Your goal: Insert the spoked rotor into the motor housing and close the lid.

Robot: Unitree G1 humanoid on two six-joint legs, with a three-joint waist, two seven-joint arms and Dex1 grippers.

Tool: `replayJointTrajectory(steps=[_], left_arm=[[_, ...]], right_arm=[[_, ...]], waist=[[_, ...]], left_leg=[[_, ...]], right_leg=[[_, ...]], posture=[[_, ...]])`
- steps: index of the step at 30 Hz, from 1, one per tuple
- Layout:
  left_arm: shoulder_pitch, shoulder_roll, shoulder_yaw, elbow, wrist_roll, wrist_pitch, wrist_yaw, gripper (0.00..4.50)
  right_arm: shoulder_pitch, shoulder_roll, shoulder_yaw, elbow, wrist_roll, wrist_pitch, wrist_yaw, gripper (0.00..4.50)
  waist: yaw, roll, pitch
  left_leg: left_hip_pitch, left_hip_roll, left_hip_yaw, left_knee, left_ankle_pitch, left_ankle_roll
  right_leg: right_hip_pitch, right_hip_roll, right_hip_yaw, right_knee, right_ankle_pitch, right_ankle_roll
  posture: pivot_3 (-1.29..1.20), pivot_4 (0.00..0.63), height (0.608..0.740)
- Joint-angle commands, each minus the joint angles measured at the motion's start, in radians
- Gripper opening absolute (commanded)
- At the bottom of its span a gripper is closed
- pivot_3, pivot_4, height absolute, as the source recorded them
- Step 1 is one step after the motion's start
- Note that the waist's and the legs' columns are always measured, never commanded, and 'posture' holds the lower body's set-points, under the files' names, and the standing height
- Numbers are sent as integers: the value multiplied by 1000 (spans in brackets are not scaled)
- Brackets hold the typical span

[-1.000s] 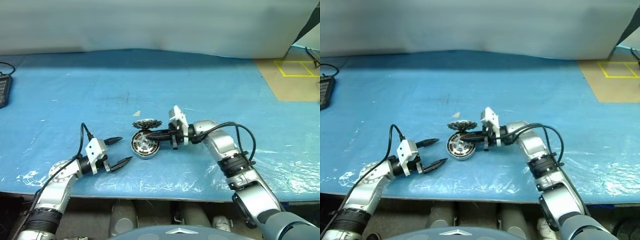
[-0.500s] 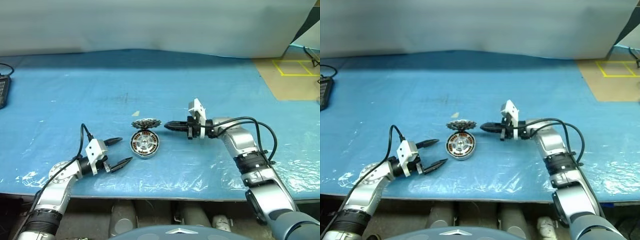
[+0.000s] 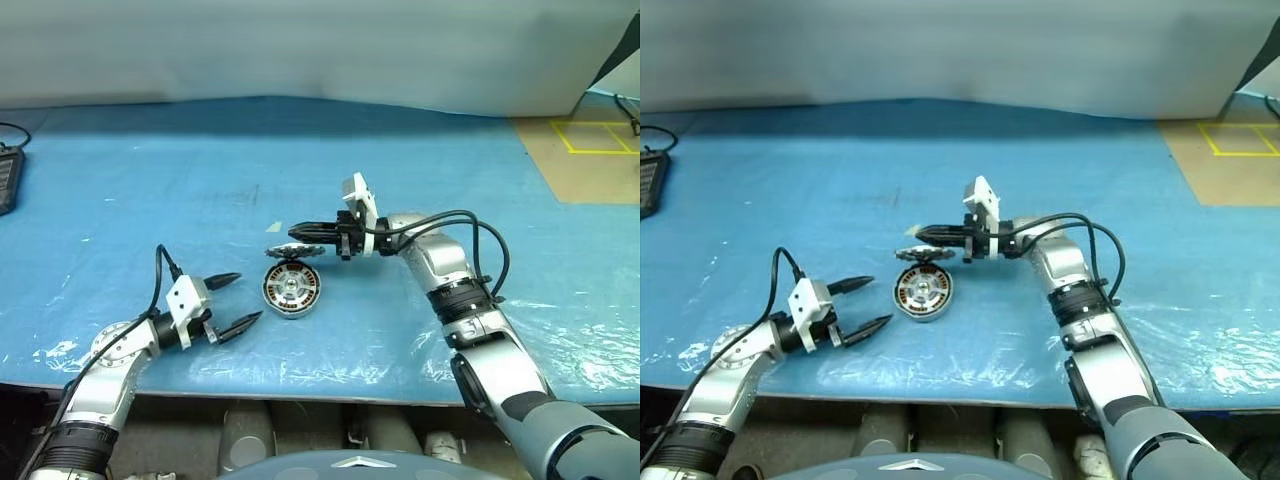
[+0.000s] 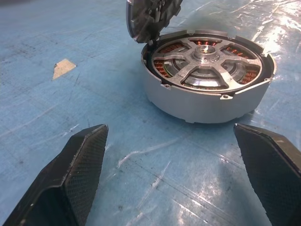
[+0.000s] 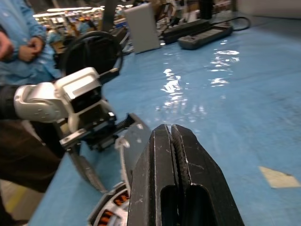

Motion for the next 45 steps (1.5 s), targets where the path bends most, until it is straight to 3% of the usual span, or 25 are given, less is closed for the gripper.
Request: replayJointTrajectory(steps=[1,7,13,19,25,29,39,45], left_arm=[[5,10,26,-45,-14,7,8,4500],[7,12,24,-54,-15,18,7,4500],[10,16,26,-61,-17,25,5,4500],[9,15,24,-58,-16,25,4,4500],[1,11,18,-46,-13,21,2,4500],[-5,8,16,-40,-12,18,0,4500],[-5,4,15,-39,-12,16,0,4500],[5,4,19,-43,-12,13,3,4500]], right_arm=[[51,-16,42,-81,19,44,44,46],[120,-9,104,-73,-10,68,41,46],[147,-21,171,14,-109,-27,24,46],[144,-20,169,59,-135,-110,4,46],[122,1,93,14,-53,-108,12,46],[118,-19,103,-12,-91,-175,8,952],[97,4,108,30,-142,-280,-57,4435],[93,17,126,75,-186,-329,-67,4477]], waist=[[0,0,0],[-2,0,0],[-3,0,-1],[-2,0,-1],[-2,0,-1],[-2,0,-1],[-4,0,0],[-3,0,0]], left_leg=[[0,0,0,0,0,0],[2,0,0,1,0,-1],[2,0,0,0,0,-1],[12,0,0,0,-1,0],[19,0,2,-3,-1,1],[17,0,3,-4,-1,1],[15,0,4,-7,-1,0],[15,0,4,-8,-1,0]], right_leg=[[0,0,0,0,0,0],[1,0,1,0,0,0],[1,0,1,0,0,0],[10,0,1,-1,0,0],[15,-1,3,-1,0,0],[14,0,4,-3,0,0],[11,0,4,-5,0,0],[11,0,4,-6,0,0]], posture=[[0,150,740],[0,150,740],[0,150,740],[0,150,740],[0,150,740],[0,150,740],[0,150,740],[0,150,740]])
